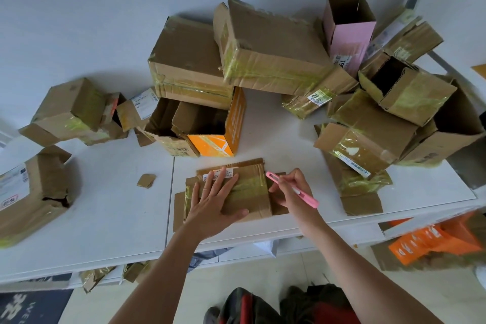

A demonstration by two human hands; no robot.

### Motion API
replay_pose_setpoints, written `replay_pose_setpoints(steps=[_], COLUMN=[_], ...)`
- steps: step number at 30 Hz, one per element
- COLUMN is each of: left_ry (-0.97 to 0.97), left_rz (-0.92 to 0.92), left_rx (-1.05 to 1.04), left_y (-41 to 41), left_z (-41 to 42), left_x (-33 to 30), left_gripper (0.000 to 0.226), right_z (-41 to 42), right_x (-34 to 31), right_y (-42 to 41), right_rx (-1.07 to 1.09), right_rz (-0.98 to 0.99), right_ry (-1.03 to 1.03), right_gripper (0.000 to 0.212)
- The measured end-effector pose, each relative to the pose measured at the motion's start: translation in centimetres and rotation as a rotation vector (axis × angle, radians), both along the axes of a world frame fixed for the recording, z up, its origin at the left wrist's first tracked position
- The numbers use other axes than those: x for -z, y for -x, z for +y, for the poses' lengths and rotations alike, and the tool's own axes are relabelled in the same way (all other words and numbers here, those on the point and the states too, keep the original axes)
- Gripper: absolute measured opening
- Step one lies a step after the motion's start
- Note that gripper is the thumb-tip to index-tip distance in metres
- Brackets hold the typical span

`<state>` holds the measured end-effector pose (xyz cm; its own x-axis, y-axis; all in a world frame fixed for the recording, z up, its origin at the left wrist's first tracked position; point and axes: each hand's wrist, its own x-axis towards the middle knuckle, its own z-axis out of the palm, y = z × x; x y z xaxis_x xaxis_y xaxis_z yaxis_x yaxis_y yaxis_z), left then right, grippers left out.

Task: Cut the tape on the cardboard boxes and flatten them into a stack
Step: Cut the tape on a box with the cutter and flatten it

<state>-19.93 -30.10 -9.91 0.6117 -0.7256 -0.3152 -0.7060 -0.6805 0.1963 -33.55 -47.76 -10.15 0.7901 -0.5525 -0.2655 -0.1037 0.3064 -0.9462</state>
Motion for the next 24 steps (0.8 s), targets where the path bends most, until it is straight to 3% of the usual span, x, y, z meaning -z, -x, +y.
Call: replay_pose_setpoints(steps=[4,24], left_ry=[0.03,-0.003], left_rz=[-0.005,-0.013], left_rx=[-0.007,-0.003], left_y=[0.1,0.1], left_z=[0.0,-0.1], left_x=[0.1,0.0], left_gripper=[0.11,0.111], right_z=[-0.7,-0.5], right_x=[0.3,1.3], right_y=[0.1,3.4], right_rx=[-0.022,-0.151], right_rz=[0.005,-0.005], right_ry=[-0.016,0.046], right_gripper=[0.016,0.017])
